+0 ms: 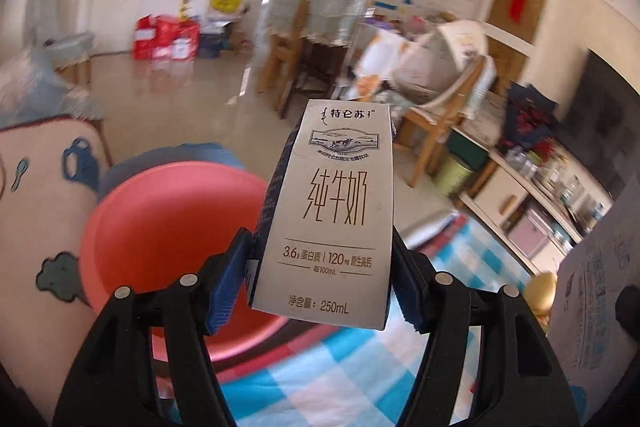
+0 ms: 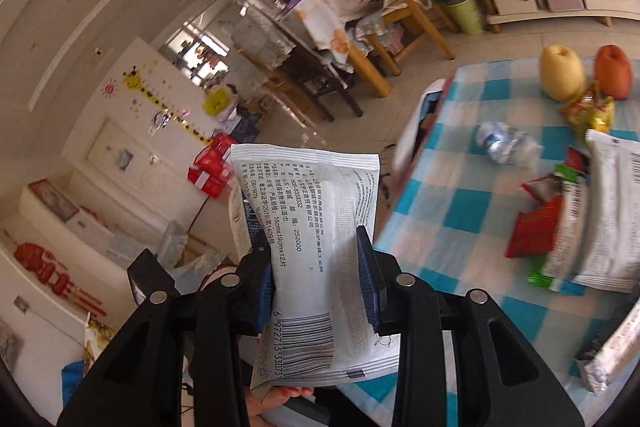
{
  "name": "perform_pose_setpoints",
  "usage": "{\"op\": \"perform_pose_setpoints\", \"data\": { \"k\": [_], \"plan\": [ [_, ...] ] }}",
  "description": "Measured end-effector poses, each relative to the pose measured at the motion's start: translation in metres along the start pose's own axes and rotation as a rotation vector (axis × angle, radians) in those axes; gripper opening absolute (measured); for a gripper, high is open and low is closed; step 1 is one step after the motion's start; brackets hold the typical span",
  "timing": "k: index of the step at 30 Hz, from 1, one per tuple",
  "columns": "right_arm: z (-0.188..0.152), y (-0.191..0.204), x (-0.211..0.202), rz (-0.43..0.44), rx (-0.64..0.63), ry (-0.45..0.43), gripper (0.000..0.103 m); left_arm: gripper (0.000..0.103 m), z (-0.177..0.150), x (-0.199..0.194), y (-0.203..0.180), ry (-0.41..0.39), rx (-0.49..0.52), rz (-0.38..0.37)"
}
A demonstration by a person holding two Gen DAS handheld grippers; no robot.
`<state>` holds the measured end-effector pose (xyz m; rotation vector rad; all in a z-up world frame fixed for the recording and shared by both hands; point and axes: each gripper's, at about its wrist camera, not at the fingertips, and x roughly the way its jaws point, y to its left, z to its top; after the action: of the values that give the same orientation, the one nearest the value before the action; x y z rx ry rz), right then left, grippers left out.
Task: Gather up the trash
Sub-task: 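Carry the milk carton and white packet to the pink bucket and release both, then return both tools from the bucket to the table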
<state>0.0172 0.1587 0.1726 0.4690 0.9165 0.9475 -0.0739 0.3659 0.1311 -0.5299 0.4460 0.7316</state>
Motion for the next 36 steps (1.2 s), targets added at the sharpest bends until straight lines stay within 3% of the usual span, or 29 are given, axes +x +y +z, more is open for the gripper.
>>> {"op": "perform_pose_setpoints", "data": {
  "k": [4,10,16,25,28,31,36],
  "plan": [
    [0.009,0.037,0.067,0.083,-0.042,0.059,0.037,0.067,0.012,0.023,0.040,0.074,-0.138,0.074],
    [0.009,0.075,0.163,0.113,-0.092,0.202,0.039,0.069,0.022,0.052,0.092,0.170,-0.315,0.156],
    [0.001,0.077,0.223,0.074,-0.074,0.270,0.052,0.083,0.020,0.055,0.105,0.188,-0.373,0.195],
    [-0.007,0.047,0.210,0.078,-0.013,0.233,0.065,0.087,0.024,0.059,0.110,0.158,-0.375,0.187],
    [-0.005,0.038,0.188,0.051,-0.013,0.191,0.076,0.087,0.025,0.057,0.104,0.142,-0.348,0.170],
    [-0.008,0.031,0.159,-0.016,-0.022,0.154,0.087,0.087,0.025,0.051,0.091,0.090,-0.302,0.137],
    [-0.015,0.023,0.102,-0.192,-0.096,0.094,0.090,0.087,0.022,0.034,0.056,-0.052,-0.176,-0.003]
  ]
}}
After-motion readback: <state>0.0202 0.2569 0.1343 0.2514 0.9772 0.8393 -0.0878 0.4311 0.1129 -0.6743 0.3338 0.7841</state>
